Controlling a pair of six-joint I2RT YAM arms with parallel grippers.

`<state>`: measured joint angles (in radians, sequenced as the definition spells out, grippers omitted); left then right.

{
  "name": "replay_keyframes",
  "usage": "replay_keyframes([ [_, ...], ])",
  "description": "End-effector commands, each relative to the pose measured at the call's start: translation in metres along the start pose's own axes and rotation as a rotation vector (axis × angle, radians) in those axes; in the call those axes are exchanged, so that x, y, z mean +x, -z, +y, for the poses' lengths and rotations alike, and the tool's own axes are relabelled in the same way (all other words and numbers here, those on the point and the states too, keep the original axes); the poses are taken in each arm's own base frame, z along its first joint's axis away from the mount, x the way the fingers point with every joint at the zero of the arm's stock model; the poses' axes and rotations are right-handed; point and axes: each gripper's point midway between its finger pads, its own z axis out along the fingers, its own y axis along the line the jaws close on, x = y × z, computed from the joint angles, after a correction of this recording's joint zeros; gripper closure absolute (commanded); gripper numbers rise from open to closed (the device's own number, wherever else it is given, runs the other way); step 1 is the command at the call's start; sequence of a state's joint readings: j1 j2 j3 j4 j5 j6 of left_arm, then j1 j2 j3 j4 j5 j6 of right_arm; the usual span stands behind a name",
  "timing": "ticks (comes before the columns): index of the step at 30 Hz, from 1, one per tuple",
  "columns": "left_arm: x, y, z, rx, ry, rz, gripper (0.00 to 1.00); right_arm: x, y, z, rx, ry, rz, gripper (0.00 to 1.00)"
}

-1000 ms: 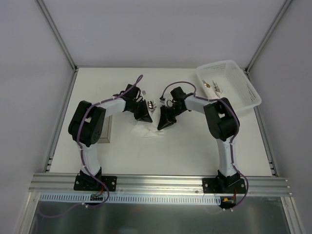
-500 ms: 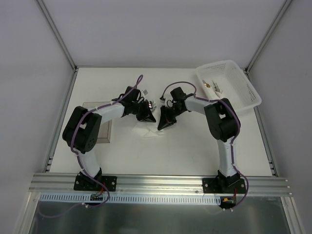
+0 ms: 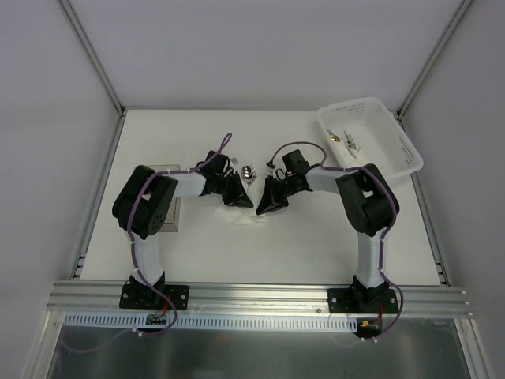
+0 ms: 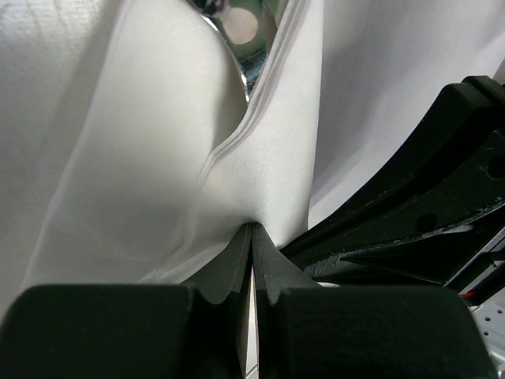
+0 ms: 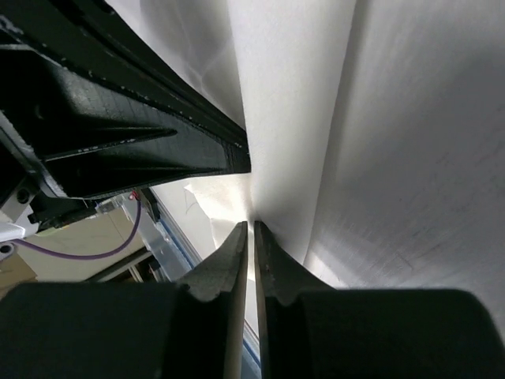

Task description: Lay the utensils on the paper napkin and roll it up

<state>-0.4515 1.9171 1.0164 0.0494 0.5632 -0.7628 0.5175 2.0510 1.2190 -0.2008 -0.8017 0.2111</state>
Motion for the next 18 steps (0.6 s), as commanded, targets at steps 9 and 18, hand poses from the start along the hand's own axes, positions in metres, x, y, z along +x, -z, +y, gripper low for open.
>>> replay_keyframes([
  [9,0.023,-0.012,0.032,-0.069,-0.022,0.081,1.00,0.013,0.023,0.015,-0.087,-0.056,-0.053,0.82],
  [18,0.014,-0.007,0.021,-0.066,-0.122,0.103,1.00,0.014,0.041,-0.012,0.058,0.151,-0.089,0.82],
])
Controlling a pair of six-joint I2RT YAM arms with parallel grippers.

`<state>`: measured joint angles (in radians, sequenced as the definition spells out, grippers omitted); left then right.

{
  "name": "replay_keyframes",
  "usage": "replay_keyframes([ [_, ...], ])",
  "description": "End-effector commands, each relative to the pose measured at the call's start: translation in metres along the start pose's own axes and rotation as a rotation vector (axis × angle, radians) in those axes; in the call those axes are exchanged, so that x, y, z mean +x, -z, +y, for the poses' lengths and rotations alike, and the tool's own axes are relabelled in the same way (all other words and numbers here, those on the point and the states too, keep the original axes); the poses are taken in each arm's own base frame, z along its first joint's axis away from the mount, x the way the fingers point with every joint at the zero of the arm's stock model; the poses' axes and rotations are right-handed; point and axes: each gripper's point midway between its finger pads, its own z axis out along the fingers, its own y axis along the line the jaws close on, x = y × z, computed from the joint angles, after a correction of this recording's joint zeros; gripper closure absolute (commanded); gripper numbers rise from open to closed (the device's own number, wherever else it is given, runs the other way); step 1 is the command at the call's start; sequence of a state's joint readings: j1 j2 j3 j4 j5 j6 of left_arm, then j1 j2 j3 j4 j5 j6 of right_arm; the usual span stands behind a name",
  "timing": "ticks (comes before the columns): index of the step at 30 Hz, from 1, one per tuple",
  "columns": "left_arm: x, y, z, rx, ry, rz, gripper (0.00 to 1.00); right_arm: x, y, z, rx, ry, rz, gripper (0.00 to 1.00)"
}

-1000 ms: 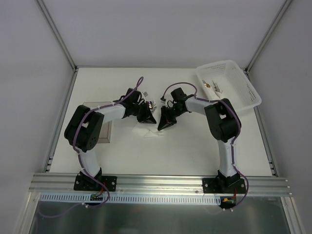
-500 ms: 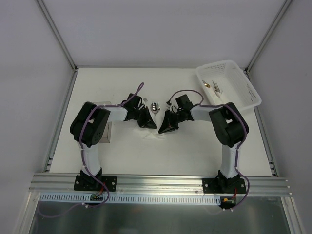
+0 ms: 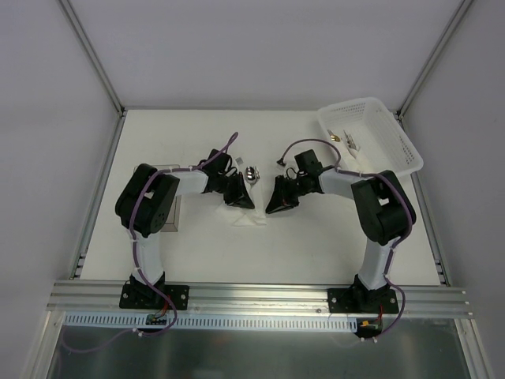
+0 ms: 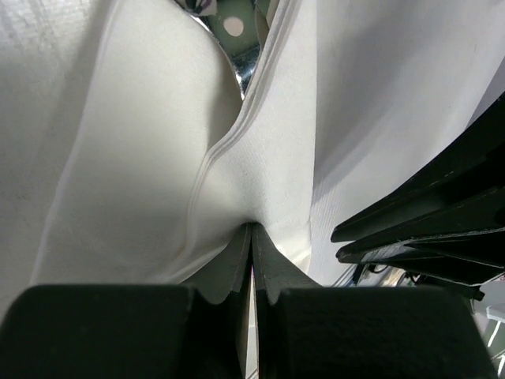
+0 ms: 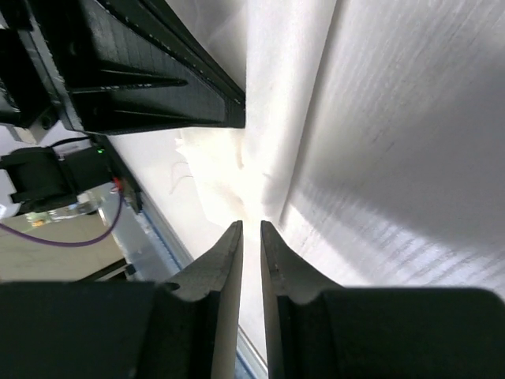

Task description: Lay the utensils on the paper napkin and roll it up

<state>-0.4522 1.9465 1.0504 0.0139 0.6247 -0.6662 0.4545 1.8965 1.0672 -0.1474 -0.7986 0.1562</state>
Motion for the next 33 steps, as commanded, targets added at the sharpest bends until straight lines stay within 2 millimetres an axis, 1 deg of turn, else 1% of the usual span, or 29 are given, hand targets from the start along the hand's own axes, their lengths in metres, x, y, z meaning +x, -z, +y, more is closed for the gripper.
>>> replay_keyframes([
  [1,0.008,-0.004,0.022,-0.095,-0.054,0.048,1.00,0.006,0.006,-0.011,0.074,0.093,0.004,0.82],
  [5,0.008,-0.003,0.019,-0.085,-0.076,0.070,1.00,0.014,-0.003,-0.017,0.075,0.056,0.041,0.80],
  [6,0.008,-0.003,0.018,-0.083,-0.079,0.071,1.00,0.014,-0.006,-0.014,0.059,0.052,0.040,0.80],
  [12,0.011,-0.002,0.019,-0.082,-0.091,0.084,1.00,0.025,-0.022,-0.011,0.040,0.028,0.076,0.78],
  [14,0.011,-0.002,0.018,-0.076,-0.100,0.088,1.00,0.033,-0.027,-0.010,0.049,0.020,0.093,0.79],
  [15,0.012,-0.002,0.018,-0.078,-0.101,0.091,1.00,0.033,-0.029,-0.010,0.046,0.020,0.091,0.79],
  [19,0.008,-0.002,0.015,-0.067,-0.114,0.089,1.00,0.045,-0.041,-0.010,0.049,-0.017,0.121,0.79],
  [21,0.008,-0.002,0.013,-0.062,-0.115,0.094,1.00,0.051,-0.047,-0.007,0.040,-0.038,0.123,0.79],
  [22,0.008,-0.002,0.013,-0.063,-0.119,0.092,1.00,0.056,-0.050,-0.002,0.033,-0.033,0.131,0.79],
  [24,0.008,-0.001,0.014,-0.065,-0.124,0.095,1.00,0.062,-0.051,0.002,0.033,-0.028,0.138,0.79],
  [25,0.009,-0.002,0.015,-0.067,-0.127,0.097,1.00,0.064,-0.050,0.007,0.025,-0.014,0.139,0.79],
  [27,0.011,-0.002,0.019,-0.075,-0.125,0.106,1.00,0.063,-0.044,0.011,0.019,0.003,0.138,0.78],
  [28,0.011,-0.002,0.019,-0.079,-0.128,0.106,1.00,0.058,-0.040,0.016,0.010,0.022,0.126,0.78],
  [29,0.012,-0.003,0.020,-0.081,-0.127,0.109,1.00,0.045,-0.028,0.025,-0.013,0.046,0.082,0.78],
  [30,0.012,-0.003,0.021,-0.080,-0.127,0.111,1.00,0.037,-0.021,0.031,-0.035,0.057,0.062,0.78],
  [31,0.012,-0.004,0.021,-0.080,-0.129,0.112,1.00,0.024,-0.010,0.032,-0.045,0.063,0.021,0.78],
  [32,0.012,-0.004,0.022,-0.082,-0.131,0.112,1.00,0.010,0.001,0.044,-0.065,0.094,-0.023,0.78],
  [33,0.012,-0.004,0.022,-0.082,-0.133,0.113,1.00,0.000,0.008,0.049,-0.074,0.106,-0.052,0.78],
])
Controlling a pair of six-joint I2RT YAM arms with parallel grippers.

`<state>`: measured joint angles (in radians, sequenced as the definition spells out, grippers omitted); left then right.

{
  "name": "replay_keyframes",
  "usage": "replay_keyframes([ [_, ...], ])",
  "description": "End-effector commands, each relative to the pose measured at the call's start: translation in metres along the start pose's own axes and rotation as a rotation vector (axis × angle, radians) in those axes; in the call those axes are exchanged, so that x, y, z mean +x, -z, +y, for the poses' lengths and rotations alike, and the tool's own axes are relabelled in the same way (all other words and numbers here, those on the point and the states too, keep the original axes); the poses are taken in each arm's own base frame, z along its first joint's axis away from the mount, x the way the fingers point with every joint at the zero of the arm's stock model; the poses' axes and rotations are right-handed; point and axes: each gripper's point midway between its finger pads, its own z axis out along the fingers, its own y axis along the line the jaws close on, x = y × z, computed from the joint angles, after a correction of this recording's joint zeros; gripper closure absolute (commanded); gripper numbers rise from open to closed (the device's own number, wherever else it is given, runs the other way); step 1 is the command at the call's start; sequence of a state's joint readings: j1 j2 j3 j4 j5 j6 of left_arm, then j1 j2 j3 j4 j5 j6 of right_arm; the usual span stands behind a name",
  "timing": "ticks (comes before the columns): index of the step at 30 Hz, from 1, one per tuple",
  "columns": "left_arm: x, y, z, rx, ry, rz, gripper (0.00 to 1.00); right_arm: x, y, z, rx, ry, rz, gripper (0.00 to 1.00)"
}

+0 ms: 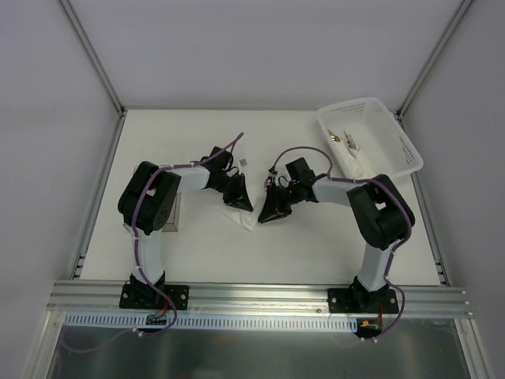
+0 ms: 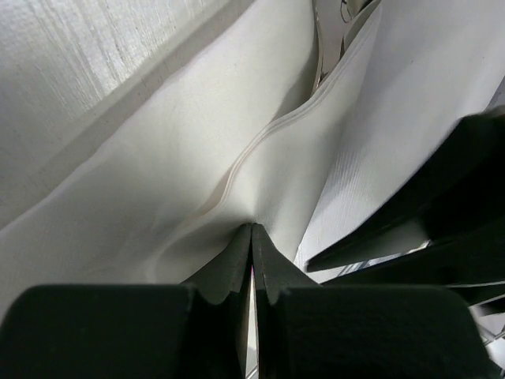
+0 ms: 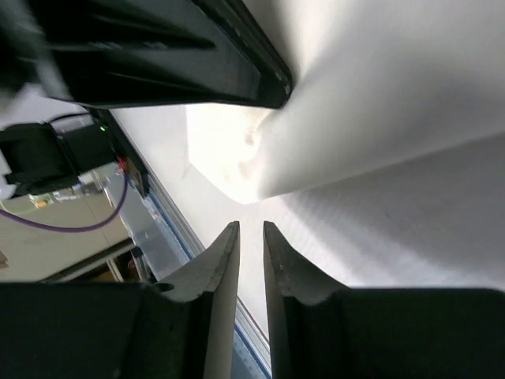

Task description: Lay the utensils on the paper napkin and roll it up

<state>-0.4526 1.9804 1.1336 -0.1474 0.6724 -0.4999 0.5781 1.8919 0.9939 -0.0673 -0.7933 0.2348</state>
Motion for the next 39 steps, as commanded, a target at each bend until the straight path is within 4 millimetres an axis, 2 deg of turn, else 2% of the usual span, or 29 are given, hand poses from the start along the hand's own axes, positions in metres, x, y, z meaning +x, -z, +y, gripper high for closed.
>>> replay_keyframes([
  [1,0.002,-0.008,0.019,-0.073,-0.033,0.014,1.00,-0.047,0.045,0.033,-0.056,0.111,-0.160,0.78],
  [4,0.002,-0.009,0.020,-0.073,-0.032,0.017,1.00,-0.079,0.060,0.037,-0.055,0.132,-0.232,0.79],
  [6,0.002,-0.009,0.020,-0.074,-0.033,0.018,1.00,-0.093,0.056,0.036,-0.062,0.113,-0.233,0.80],
  [12,0.003,-0.007,0.022,-0.089,-0.035,0.014,1.00,-0.110,0.038,0.021,-0.054,0.053,-0.217,0.81],
  [17,0.002,-0.005,0.020,-0.089,-0.036,0.010,1.00,-0.113,0.029,0.008,-0.003,0.033,-0.225,0.82],
  [24,-0.001,-0.004,0.017,-0.085,-0.041,0.001,1.00,-0.099,0.009,-0.010,0.161,0.080,-0.188,0.83],
  [27,-0.003,-0.002,0.016,-0.090,-0.044,-0.009,1.00,-0.100,0.002,-0.017,0.209,0.090,-0.176,0.83],
  [33,-0.005,0.003,0.013,-0.096,-0.053,-0.024,1.00,-0.094,-0.004,-0.034,0.318,0.105,-0.126,0.86],
  [36,-0.007,0.010,0.008,-0.100,-0.064,-0.052,1.00,-0.092,-0.008,-0.046,0.358,0.093,-0.100,0.87],
  [39,-0.008,0.024,-0.007,-0.077,-0.076,-0.084,0.98,-0.091,-0.010,-0.051,0.374,0.084,-0.086,0.88],
])
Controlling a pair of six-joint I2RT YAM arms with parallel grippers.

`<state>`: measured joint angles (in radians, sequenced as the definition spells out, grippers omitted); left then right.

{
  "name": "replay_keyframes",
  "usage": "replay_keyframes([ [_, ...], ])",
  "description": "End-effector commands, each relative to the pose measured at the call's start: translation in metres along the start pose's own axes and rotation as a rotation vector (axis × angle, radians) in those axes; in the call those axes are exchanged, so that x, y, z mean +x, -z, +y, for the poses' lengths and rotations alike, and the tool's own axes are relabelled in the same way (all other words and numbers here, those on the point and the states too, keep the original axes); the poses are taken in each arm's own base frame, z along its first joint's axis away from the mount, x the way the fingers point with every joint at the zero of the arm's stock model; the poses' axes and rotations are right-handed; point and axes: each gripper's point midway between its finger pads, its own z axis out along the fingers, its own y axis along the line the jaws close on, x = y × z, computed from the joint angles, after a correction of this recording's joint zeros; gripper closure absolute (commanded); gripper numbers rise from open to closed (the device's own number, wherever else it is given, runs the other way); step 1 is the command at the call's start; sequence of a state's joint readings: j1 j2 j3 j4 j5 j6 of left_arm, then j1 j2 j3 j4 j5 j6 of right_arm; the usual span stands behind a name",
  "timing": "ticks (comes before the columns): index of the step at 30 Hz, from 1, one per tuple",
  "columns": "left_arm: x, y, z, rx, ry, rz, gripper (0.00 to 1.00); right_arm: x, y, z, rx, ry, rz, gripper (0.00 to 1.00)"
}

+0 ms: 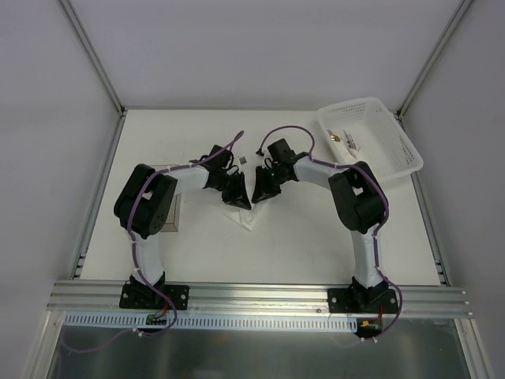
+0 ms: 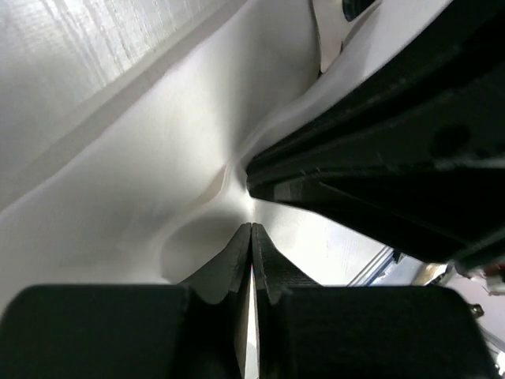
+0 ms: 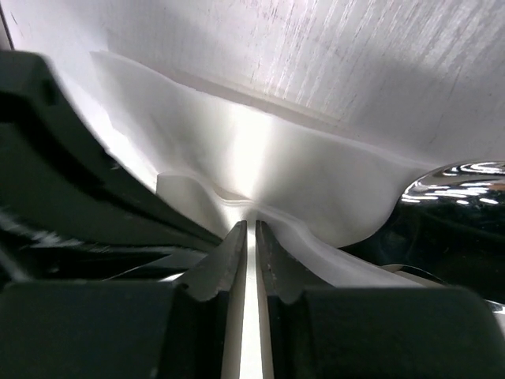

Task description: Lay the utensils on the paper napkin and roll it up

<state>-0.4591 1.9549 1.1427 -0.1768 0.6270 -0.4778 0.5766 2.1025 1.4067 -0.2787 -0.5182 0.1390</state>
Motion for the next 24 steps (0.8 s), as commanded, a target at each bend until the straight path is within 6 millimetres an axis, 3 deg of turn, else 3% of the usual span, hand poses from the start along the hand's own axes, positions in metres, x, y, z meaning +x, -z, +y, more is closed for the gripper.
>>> replay_keyframes([
  [1,-0.005,0.026,-0.015,-0.016,-0.053,-0.071,0.97,0.008,-0.006,-0.029,0.122,0.003,0.037,0.88],
  [7,0.004,0.042,-0.035,0.026,-0.030,-0.091,0.93,0.006,-0.008,-0.026,0.120,-0.022,0.048,0.89],
  [12,0.019,0.034,-0.034,0.020,-0.006,-0.057,0.93,0.008,-0.007,-0.025,0.118,-0.027,0.054,0.89],
  [18,0.028,0.024,-0.021,-0.013,0.039,-0.042,0.93,0.007,-0.006,-0.023,0.111,-0.021,0.054,0.89],
  [24,0.037,0.011,0.009,-0.107,0.102,-0.029,0.96,0.007,-0.005,-0.021,0.102,-0.015,0.054,0.89],
])
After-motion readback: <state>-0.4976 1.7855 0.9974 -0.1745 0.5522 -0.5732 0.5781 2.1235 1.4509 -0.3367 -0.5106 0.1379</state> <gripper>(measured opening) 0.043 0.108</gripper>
